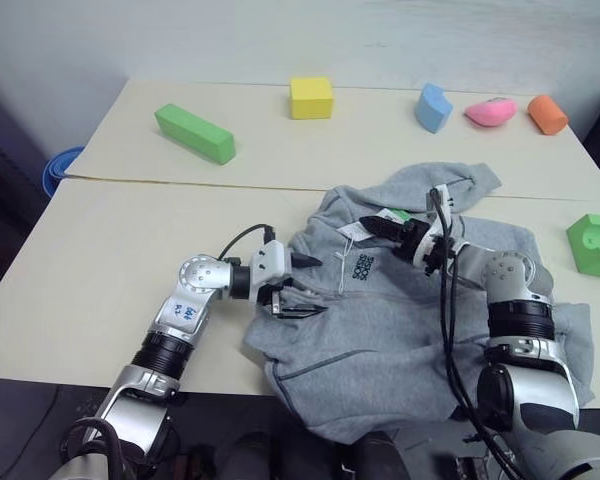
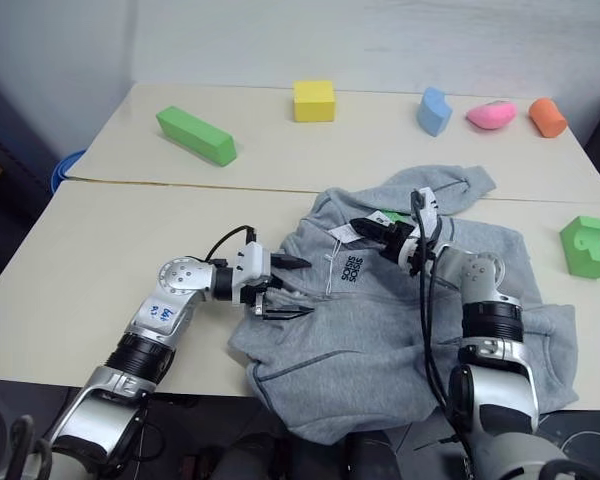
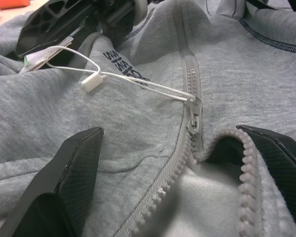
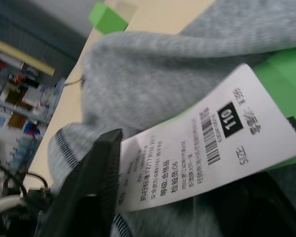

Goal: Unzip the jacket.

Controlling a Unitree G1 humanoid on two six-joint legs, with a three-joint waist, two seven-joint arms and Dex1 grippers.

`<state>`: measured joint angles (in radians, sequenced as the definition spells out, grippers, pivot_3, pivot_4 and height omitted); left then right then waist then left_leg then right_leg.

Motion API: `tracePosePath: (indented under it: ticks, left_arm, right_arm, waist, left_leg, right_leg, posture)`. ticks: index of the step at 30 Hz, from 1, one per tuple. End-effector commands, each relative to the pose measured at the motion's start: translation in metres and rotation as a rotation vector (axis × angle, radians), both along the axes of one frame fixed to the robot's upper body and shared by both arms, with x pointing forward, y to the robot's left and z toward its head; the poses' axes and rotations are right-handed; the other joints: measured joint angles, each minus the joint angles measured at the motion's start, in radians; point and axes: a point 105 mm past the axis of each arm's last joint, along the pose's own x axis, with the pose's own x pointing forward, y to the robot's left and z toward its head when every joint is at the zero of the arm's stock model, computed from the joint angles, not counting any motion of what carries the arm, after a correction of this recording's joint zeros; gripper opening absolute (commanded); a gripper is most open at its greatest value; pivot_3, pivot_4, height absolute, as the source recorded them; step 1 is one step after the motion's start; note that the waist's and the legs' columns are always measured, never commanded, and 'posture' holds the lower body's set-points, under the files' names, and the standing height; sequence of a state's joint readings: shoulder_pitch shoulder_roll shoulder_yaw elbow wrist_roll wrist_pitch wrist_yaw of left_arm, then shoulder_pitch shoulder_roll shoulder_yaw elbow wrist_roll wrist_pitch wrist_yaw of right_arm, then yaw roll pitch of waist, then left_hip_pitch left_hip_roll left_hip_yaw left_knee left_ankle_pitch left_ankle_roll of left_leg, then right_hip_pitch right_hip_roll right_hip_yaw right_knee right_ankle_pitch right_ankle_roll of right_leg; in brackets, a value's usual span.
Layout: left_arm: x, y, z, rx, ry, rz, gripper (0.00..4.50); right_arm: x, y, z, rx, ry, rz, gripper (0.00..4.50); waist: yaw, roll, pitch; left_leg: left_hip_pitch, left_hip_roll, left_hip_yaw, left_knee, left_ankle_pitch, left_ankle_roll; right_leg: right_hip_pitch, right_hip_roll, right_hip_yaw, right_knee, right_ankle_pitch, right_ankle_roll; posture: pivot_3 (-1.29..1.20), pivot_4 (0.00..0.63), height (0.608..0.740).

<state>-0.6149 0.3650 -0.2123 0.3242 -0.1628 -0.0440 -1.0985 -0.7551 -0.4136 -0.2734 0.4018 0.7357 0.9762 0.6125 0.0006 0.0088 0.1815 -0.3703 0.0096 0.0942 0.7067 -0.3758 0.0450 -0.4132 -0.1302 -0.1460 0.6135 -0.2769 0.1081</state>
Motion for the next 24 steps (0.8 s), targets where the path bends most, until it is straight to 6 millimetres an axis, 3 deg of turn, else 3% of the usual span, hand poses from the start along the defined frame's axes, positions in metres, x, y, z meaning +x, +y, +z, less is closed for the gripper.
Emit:
tracePosePath:
  ticks: [1, 4, 5, 10, 12, 13, 15, 17, 24]
  left_arm:
    - [0.000, -0.001, 0.013, -0.023, -0.040, -0.007, 4.50]
    - [-0.001, -0.003, 0.017, -0.042, -0.047, -0.019, 4.50]
    - [-0.001, -0.005, 0.019, -0.050, -0.047, -0.021, 4.50]
    - [-0.003, -0.015, 0.020, -0.062, -0.043, -0.037, 4.50]
    - [-0.002, -0.016, 0.010, -0.019, -0.035, -0.032, 4.50]
    - [-0.001, -0.015, 0.005, -0.001, -0.025, -0.021, 4.50]
    - [0.002, -0.014, -0.004, 0.028, -0.006, 0.013, 4.50]
    - [0.003, -0.013, -0.014, 0.065, 0.006, 0.037, 4.50]
    - [-0.006, -0.015, -0.048, 0.160, 0.089, 0.060, 4.50]
  right_arm:
    - [-0.012, -0.009, 0.025, -0.026, -0.128, 0.033, 1.19]
    - [-0.019, -0.018, 0.033, -0.034, -0.175, 0.014, 0.18]
    - [-0.022, -0.019, 0.035, -0.047, -0.190, 0.016, 0.08]
    - [-0.036, -0.026, 0.053, -0.141, -0.384, -0.014, 0.08]
    - [-0.043, -0.031, 0.065, -0.232, -0.523, -0.045, 0.08]
    - [-0.048, -0.033, 0.068, -0.302, -0.587, -0.054, 0.08]
    - [-0.053, -0.040, 0.084, -0.570, -0.883, -0.141, 0.08]
    - [-0.060, -0.046, 0.094, -0.697, -1.044, -0.200, 0.08]
    - [-0.075, -0.096, 0.095, -0.972, -1.145, -0.388, 0.08]
  waist:
    - [-0.001, 0.000, 0.000]
    - [-0.002, 0.000, 0.000]
    - [-0.002, 0.000, 0.000]
    - [0.003, 0.000, 0.000]
    - [0.005, 0.000, 0.000]
    - [0.007, 0.000, 0.000]
    - [0.011, 0.000, 0.000]
    - [0.013, 0.000, 0.000]
    - [0.025, 0.000, 0.000]
  left_leg:
    - [0.000, 0.000, 0.000, 0.000, 0.000, 0.000]
    - [0.000, 0.000, 0.000, 0.000, 0.000, 0.000]
    - [0.000, 0.000, 0.000, 0.000, 0.000, 0.000]
    - [0.000, -0.001, 0.000, 0.000, 0.000, 0.000]
    - [0.000, -0.001, 0.001, 0.000, 0.000, 0.000]
    - [0.000, -0.001, 0.000, 0.000, 0.000, 0.000]
    - [0.000, -0.001, 0.001, 0.000, 0.000, 0.000]
    - [0.000, -0.002, 0.001, 0.000, 0.000, 0.000]
    - [0.002, -0.002, 0.001, 0.000, 0.000, 0.001]
  right_leg:
    - [0.000, 0.000, 0.000, 0.000, 0.000, 0.000]
    - [0.000, 0.000, 0.000, 0.000, 0.000, 0.000]
    - [0.000, 0.000, 0.000, 0.000, 0.000, 0.000]
    - [0.000, -0.001, 0.000, 0.000, 0.000, 0.000]
    - [0.000, -0.001, 0.000, -0.001, 0.000, 0.001]
    - [0.000, 0.000, 0.000, -0.001, 0.000, 0.001]
    - [0.000, 0.000, 0.000, -0.001, 0.000, 0.001]
    - [0.000, -0.001, 0.001, -0.002, 0.001, 0.002]
    - [0.003, -0.001, 0.001, -0.002, 0.001, 0.003]
  posture:
    - [0.00, 0.150, 0.740]
    - [0.00, 0.150, 0.740]
    - [0.00, 0.150, 0.740]
    - [0.00, 0.150, 0.740]
    - [0.00, 0.150, 0.740]
    - [0.00, 0.150, 0.740]
    - [0.00, 0.150, 0.740]
    - [0.00, 0.150, 0.740]
    - [0.00, 0.150, 0.740]
